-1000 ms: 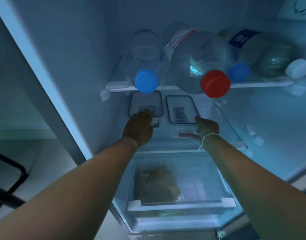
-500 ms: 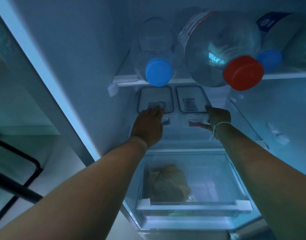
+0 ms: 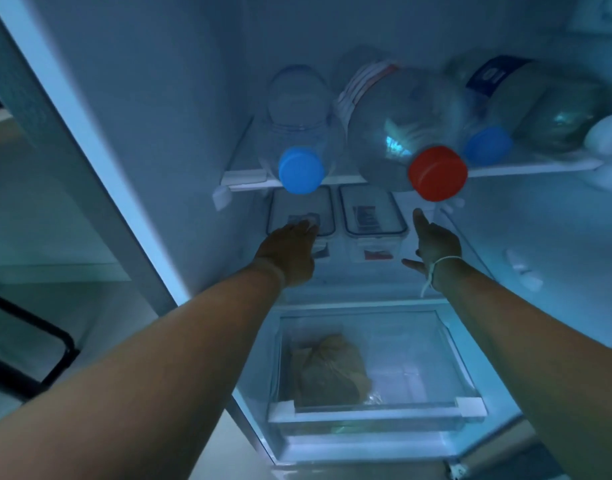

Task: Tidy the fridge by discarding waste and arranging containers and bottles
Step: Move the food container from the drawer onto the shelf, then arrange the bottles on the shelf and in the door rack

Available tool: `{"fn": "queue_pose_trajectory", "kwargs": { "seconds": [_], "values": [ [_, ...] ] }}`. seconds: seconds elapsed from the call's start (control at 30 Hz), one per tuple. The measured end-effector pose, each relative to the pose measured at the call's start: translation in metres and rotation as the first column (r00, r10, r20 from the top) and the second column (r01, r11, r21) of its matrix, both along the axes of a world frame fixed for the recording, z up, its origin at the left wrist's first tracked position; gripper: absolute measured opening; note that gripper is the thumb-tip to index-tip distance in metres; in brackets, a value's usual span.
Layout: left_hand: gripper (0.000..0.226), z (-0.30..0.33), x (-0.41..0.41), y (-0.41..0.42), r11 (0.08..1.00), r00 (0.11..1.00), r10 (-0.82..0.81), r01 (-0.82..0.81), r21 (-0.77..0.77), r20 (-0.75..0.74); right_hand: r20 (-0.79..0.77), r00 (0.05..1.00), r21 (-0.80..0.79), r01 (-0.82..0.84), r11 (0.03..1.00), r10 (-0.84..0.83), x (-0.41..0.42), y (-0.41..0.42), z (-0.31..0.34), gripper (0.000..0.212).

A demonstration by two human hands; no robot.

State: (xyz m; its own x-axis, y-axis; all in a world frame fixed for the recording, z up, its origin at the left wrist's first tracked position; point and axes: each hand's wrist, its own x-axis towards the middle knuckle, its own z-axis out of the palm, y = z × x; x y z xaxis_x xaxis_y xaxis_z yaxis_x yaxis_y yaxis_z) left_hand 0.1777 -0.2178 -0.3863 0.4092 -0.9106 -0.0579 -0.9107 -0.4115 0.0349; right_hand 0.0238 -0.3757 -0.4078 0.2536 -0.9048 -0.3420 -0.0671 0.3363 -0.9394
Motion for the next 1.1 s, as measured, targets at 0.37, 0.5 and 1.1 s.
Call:
{"fn": "queue_pose_trajectory", "kwargs": {
  "seconds": [0.37,0.5,1.1],
  "values": [
    [0.062,0.05,-0.048,0.034,0.999,0.997,-0.012,0.009,-0.037,-0.08,-0.225,0.97,-0.196,-0.142,0.97,0.096,-0.043,0.056,0.051,0.044],
    [0.06,0.07,-0.066,0.054,0.999,0.997,-0.034,0.031,-0.04,-0.07,-0.225,0.962,-0.216,-0.204,0.955,0.155,-0.058,0.077,0.067,0.043],
    [0.028,0.174,-0.138,0.098,0.821,0.959,-0.211,0.278,-0.498,0.188,-0.187,0.982,-0.492,-0.11,0.864,0.018,-0.115,0.123,0.158,0.029]
  ]
}}
